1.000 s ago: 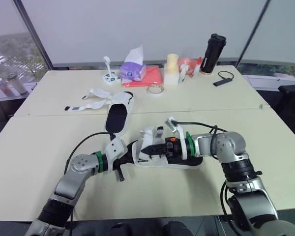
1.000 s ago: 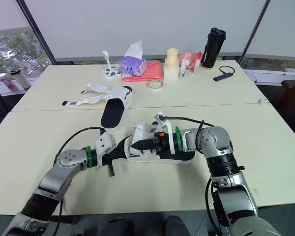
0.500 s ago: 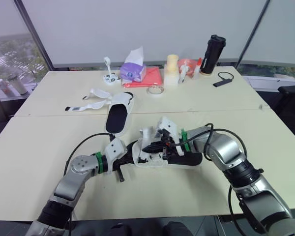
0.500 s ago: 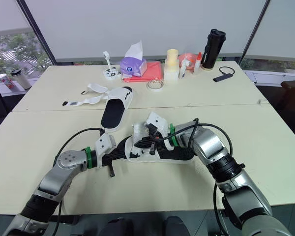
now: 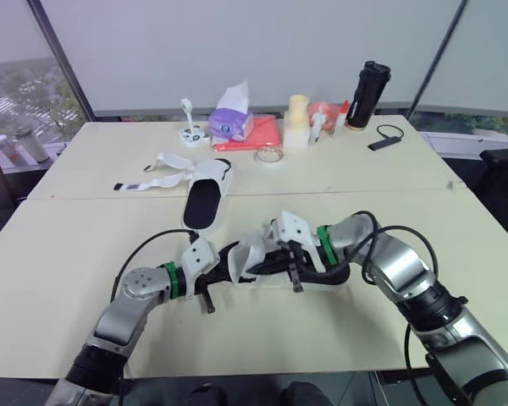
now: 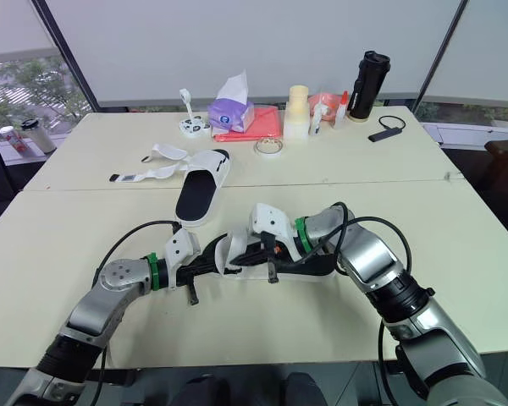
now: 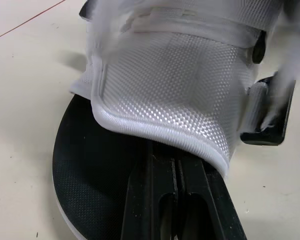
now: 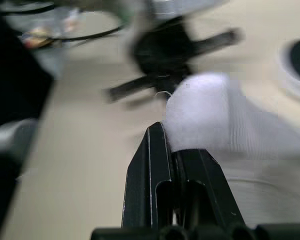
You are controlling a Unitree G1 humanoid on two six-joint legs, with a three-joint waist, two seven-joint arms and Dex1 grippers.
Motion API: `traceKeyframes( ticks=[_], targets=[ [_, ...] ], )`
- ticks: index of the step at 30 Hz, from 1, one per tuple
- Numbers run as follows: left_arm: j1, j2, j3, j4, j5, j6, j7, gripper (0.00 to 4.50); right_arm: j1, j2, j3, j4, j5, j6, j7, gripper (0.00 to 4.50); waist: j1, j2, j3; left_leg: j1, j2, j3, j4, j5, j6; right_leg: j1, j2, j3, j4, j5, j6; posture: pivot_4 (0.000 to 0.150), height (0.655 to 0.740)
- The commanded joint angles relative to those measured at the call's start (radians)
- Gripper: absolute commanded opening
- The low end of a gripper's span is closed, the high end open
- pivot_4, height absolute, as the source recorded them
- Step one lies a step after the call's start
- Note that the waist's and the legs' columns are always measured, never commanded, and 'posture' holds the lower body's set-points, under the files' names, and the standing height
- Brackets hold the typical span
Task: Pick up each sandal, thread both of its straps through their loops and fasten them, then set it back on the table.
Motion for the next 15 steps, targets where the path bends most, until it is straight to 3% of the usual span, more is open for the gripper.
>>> traceKeyframes(
  ticks=[1,15],
  targets=[
    [0.050,0.009,-0.059,0.059,0.032,0.044,-0.014,0.00,-0.013,-0.013,0.023,0.008,-0.029,-0.045,0.047,0.07,0.001,0.000,0.000,0.001,0.000,0.000,0.000,0.000,0.000,0.001,0.000,0.000,0.000,0.000,0.000,0.150,0.7400],
    [0.060,-0.007,-0.059,0.058,0.034,0.040,0.008,0.00,-0.075,0.052,0.051,0.193,-0.178,-0.164,0.046,0.07,0.002,0.000,0.000,0.009,0.000,0.000,0.000,0.000,0.000,0.009,0.000,0.000,0.000,0.000,0.000,0.150,0.7400]
  ],
)
